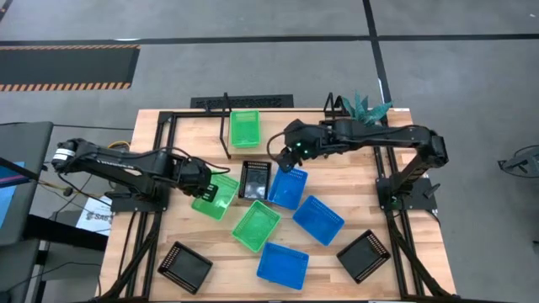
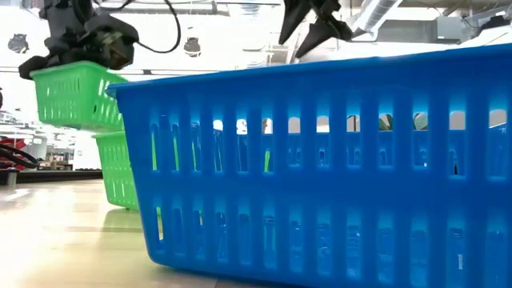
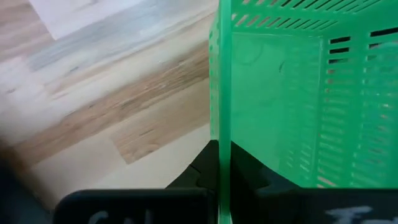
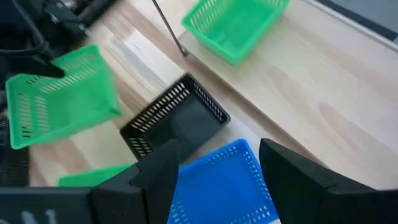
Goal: Stack baskets on shelf by color
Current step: Stack the left green bin on the other green bin on the shelf
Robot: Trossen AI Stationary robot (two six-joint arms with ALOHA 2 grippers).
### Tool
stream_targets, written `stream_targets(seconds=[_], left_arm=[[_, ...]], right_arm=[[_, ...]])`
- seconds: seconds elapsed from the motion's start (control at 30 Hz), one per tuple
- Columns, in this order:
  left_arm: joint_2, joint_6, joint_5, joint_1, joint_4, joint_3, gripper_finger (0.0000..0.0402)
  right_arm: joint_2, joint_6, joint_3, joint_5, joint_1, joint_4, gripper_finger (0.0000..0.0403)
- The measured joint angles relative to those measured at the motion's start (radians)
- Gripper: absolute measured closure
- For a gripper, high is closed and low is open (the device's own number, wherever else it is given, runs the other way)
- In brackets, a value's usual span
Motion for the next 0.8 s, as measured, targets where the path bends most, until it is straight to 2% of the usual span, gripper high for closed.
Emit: stream_targets(seconds=[0.13, 0.27, 0.53, 0.8], left_arm=[[-0.001, 0.008, -0.019, 0.0, -0.041, 0.067, 0.0401], [-0.002, -0.006, -0.092, 0.0, -0.046, 0.145, 0.0401], [-0.002, 0.018, -0.42, -0.003, -0.016, 0.331, 0.0401], [-0.001, 0.092, -0.659, -0.003, 0.005, 0.394, 0.0401]], right_arm=[[-0.043, 0.0, 0.0, 0.0, 0.0, 0.034, 0.0159], [-0.08, 0.001, 0.0, 0.0, 0.0, 0.085, 0.0159], [-0.114, -0.001, 0.0, 0.003, 0.03, 0.237, 0.0159], [-0.05, -0.06, -0.001, 0.01, 0.04, 0.411, 0.0159]])
